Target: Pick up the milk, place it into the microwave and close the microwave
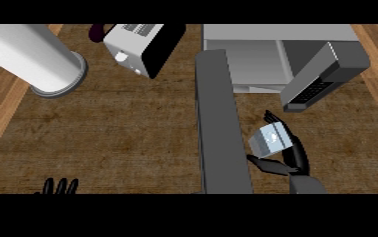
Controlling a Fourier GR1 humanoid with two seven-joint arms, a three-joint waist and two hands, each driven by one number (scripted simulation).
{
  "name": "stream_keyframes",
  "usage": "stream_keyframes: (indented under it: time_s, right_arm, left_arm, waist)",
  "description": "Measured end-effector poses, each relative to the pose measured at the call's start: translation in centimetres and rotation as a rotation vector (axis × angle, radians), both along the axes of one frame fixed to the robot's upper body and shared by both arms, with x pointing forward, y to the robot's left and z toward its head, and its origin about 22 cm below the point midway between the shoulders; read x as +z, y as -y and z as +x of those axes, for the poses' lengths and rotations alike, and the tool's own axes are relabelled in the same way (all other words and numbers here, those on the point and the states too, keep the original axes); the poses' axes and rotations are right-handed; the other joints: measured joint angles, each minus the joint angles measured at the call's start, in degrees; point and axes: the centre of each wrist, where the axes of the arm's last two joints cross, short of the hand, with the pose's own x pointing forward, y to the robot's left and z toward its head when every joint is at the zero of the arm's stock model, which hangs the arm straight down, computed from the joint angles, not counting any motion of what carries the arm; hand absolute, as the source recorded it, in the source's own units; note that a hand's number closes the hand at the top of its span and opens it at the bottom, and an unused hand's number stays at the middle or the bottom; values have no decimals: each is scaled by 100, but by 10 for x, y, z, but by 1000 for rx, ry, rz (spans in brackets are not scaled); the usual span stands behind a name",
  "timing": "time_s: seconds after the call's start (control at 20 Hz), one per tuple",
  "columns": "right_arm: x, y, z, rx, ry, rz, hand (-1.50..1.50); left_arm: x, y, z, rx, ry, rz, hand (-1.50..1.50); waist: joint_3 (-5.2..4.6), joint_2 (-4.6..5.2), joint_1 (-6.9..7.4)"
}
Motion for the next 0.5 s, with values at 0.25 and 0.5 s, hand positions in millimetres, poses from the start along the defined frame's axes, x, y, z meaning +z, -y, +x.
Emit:
stream_keyframes:
  time_s: [0.25, 0.5]
  right_arm:
    - [3, -4, 15, -18, 30, -93, 150]
    - [6, -11, 29, -69, 58, -106, 150]
  left_arm:
    - [1, -3, 6, -5, -1, -13, -150]
    - [6, -8, 8, -4, 3, -13, -150]
  waist:
    - [-5, 0, 4]
    - [-4, 4, 11]
